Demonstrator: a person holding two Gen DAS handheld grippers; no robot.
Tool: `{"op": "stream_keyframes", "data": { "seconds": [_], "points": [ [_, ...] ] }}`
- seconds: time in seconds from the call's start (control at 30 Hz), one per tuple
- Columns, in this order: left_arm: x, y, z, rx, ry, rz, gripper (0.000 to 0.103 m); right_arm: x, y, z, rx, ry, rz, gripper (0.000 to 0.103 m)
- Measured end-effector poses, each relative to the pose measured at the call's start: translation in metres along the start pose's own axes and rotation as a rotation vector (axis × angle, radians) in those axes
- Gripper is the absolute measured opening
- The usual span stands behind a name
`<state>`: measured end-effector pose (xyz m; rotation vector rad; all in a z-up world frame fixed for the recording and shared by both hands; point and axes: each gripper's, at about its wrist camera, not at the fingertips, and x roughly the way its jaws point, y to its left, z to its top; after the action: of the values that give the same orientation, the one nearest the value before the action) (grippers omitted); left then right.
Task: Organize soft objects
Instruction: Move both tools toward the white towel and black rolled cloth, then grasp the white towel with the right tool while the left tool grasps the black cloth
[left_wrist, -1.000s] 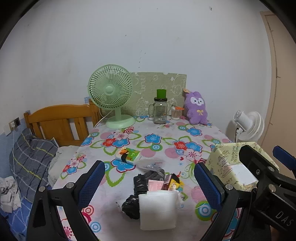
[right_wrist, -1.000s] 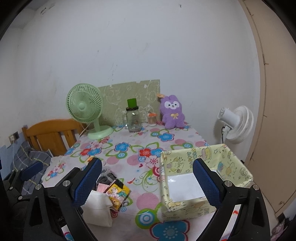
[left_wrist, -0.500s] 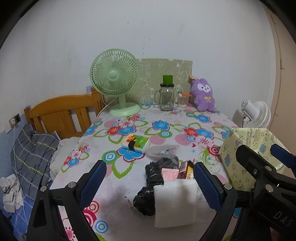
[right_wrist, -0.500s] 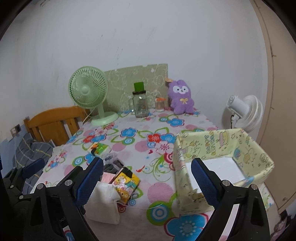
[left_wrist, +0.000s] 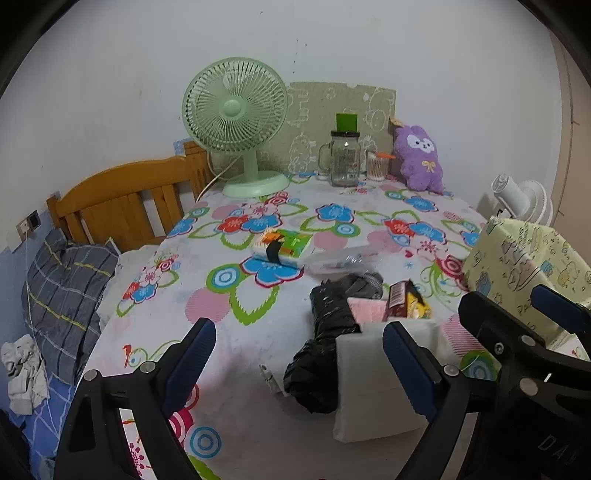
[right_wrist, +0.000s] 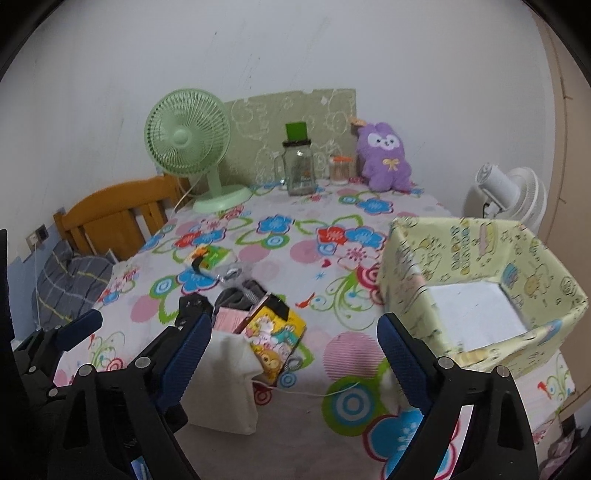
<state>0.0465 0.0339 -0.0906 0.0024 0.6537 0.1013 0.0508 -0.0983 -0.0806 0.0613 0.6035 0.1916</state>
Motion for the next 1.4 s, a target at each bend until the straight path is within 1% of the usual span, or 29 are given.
{"op": "stream_keyframes", "data": {
  "seconds": [0.17,0.33,0.4,0.57,0.63,0.77,0.9,1.0,1.03,1.07,1.1,1.17,1.27,1.4],
  "points": [
    [0.01,0.004,-0.007,-0.009,0.03,0.004,0.093,0.014,0.008,-0.005,-0.012,0.045,0.021,0.089],
    [0.018,0.008,-0.013,-0.012,0.053,0.006,0.093,0.026,0.013,-0.011,-0.016,0.084,0.043,0.088],
    [0.022,0.009,-0.014,-0.01,0.062,0.008,0.093,0.031,0.016,-0.012,-0.022,0.098,0.046,0.086],
    [0.03,0.008,-0.017,-0.003,0.077,0.007,0.093,0.042,0.02,-0.015,-0.018,0.143,0.064,0.074],
    [0.033,0.009,-0.018,-0.003,0.088,-0.002,0.091,0.046,0.02,-0.016,-0.01,0.158,0.077,0.07],
    [0.039,0.006,-0.021,0.015,0.105,-0.013,0.082,0.056,0.024,-0.02,-0.008,0.2,0.102,0.056],
    [0.04,0.002,-0.022,0.032,0.098,-0.011,0.078,0.06,0.027,-0.021,-0.015,0.214,0.1,0.053],
    [0.041,0.001,-0.023,0.046,0.093,-0.012,0.076,0.063,0.027,-0.021,-0.008,0.228,0.106,0.047],
    [0.041,0.001,-0.023,0.047,0.093,-0.013,0.075,0.063,0.027,-0.021,-0.007,0.229,0.106,0.044],
    [0.041,0.001,-0.023,0.047,0.093,-0.016,0.075,0.063,0.027,-0.021,-0.008,0.229,0.105,0.039],
    [0.042,0.001,-0.023,0.046,0.093,-0.017,0.075,0.063,0.027,-0.021,-0.008,0.228,0.105,0.036],
    [0.043,0.001,-0.021,0.044,0.092,-0.019,0.075,0.062,0.028,-0.021,-0.018,0.22,0.104,0.024],
    [0.043,0.001,-0.019,0.036,0.091,-0.026,0.075,0.059,0.029,-0.019,-0.029,0.198,0.105,0.018],
    [0.042,0.001,-0.013,0.03,0.084,-0.033,0.075,0.055,0.029,-0.014,-0.035,0.177,0.103,0.016]
  ]
}}
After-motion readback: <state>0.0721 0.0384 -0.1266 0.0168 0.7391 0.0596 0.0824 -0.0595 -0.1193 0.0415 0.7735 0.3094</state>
